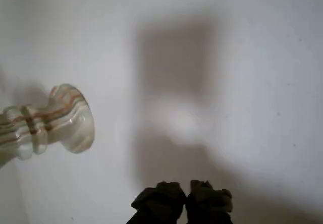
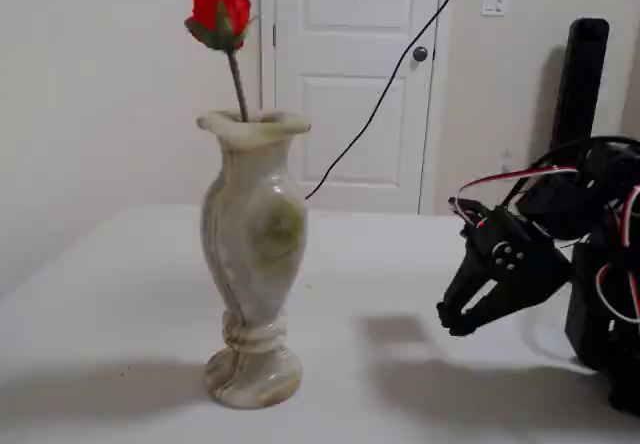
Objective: Pick up rose from vase and place it onto the table
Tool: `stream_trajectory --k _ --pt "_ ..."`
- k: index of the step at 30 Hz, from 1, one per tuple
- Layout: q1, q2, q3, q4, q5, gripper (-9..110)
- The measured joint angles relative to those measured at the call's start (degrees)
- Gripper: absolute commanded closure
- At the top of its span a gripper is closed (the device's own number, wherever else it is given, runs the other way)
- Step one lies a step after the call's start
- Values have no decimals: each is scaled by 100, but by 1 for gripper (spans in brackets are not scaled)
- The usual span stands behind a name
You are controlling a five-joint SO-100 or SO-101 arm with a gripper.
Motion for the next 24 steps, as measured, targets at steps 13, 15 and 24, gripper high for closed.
stream_trajectory --k 13,15,24 --pt "0 0 0 0 0 99" --pt "0 0 0 0 0 99" --pt "-141 0 35 -53 -255 94"
